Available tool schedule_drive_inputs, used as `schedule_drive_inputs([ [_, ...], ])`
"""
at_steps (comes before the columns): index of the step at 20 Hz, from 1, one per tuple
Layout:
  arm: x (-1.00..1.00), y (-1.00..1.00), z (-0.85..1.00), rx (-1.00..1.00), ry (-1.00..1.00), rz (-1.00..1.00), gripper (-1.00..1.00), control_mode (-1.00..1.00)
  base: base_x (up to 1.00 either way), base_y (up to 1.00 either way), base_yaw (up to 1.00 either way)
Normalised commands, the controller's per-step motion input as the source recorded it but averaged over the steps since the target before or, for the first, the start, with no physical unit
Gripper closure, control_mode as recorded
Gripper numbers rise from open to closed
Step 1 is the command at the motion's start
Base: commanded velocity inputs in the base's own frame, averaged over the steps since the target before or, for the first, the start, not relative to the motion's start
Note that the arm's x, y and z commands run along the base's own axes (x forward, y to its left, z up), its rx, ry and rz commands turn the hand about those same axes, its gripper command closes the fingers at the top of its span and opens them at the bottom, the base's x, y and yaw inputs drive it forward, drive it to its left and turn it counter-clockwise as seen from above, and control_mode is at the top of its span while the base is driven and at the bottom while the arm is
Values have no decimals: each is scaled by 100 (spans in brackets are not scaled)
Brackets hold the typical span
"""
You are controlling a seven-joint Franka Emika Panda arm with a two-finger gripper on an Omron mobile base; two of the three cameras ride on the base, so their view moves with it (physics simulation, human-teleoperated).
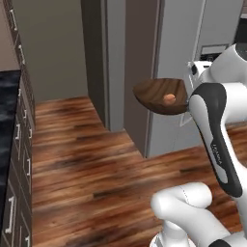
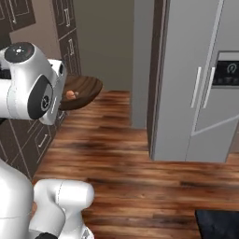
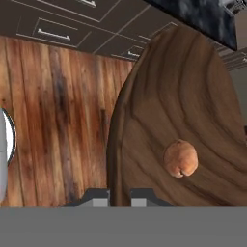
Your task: Pick the mushroom from the sink and place it in the bowl. Then pick the bowl and place it in the microwave. Then close the microwave door and press the start button.
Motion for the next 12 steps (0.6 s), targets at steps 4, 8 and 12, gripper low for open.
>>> schedule_drive_inputs([
  [4, 0, 0, 0, 0, 0, 0, 100, 100, 96, -2, -32],
  [8, 0, 0, 0, 0, 0, 0, 100, 100, 86, -15, -56],
  [12, 0, 0, 0, 0, 0, 0, 100, 100, 66, -12, -69],
])
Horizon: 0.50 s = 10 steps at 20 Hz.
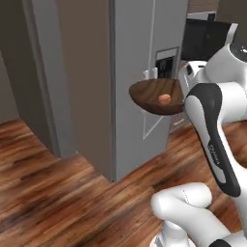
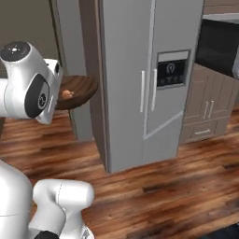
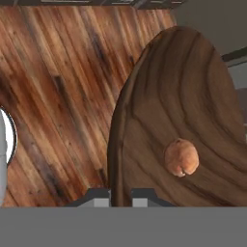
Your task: Pick the mushroom from the sink and place it in the bowl. Then pick the bowl and place it in the microwave. Then close the microwave door and press the start button.
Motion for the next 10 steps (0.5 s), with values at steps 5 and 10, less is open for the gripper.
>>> schedule_drive_inputs([
  [5, 0, 0, 0, 0, 0, 0, 100, 100, 54, -18, -73],
  [10, 0, 0, 0, 0, 0, 0, 100, 100, 61, -18, -70],
])
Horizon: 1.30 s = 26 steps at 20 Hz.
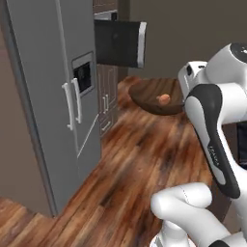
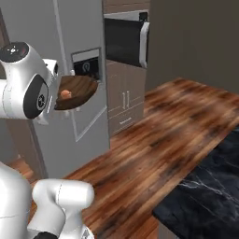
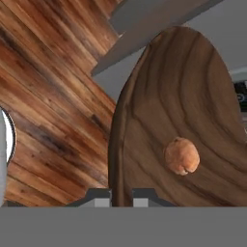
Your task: Pick the mushroom from the sink and place it in the bowl. Then pick the bowl and place it in the microwave. Then close the microwave door and press the start button.
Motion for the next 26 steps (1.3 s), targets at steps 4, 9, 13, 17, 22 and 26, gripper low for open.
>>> schedule_drive_inputs([
  [4, 0, 0, 0, 0, 0, 0, 100, 100, 88, -1, -63],
  [9, 0, 0, 0, 0, 0, 0, 100, 100, 84, 0, -61],
  [13, 0, 0, 0, 0, 0, 0, 100, 100, 75, 20, -56],
  [17, 0, 0, 0, 0, 0, 0, 100, 100, 79, 40, -45],
  [22, 0, 0, 0, 0, 0, 0, 100, 100, 83, 68, -27],
  [26, 0, 0, 0, 0, 0, 0, 100, 100, 99, 62, -12],
])
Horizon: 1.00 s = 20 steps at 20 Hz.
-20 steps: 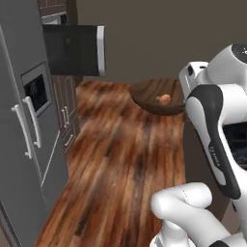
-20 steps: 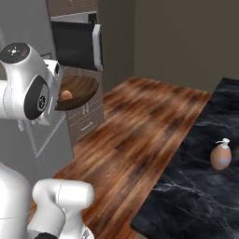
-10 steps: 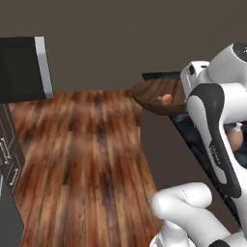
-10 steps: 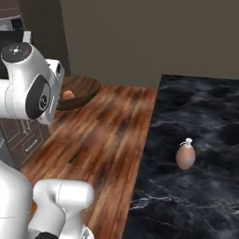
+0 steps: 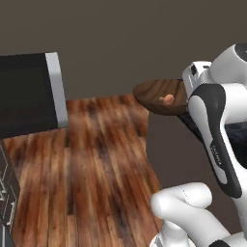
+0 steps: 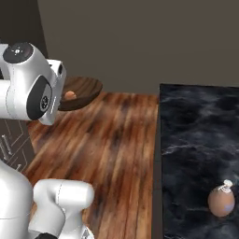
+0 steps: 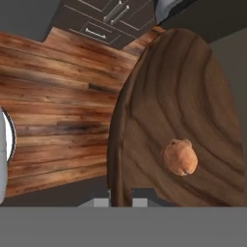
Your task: Pick the mushroom from the sink and place it in the bowl. Then pick the bowl and place it in the microwave. Then close the microwave door and press the start button.
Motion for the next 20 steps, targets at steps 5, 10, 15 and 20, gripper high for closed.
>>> schedule_drive_inputs([
  [5, 0, 0, 0, 0, 0, 0, 100, 100, 100, 32, -6],
  [10, 0, 0, 0, 0, 0, 0, 100, 100, 100, 0, 0],
  [15, 0, 0, 0, 0, 0, 0, 100, 100, 99, 8, 0],
  [20, 0, 0, 0, 0, 0, 0, 100, 100, 78, 2, 19],
])
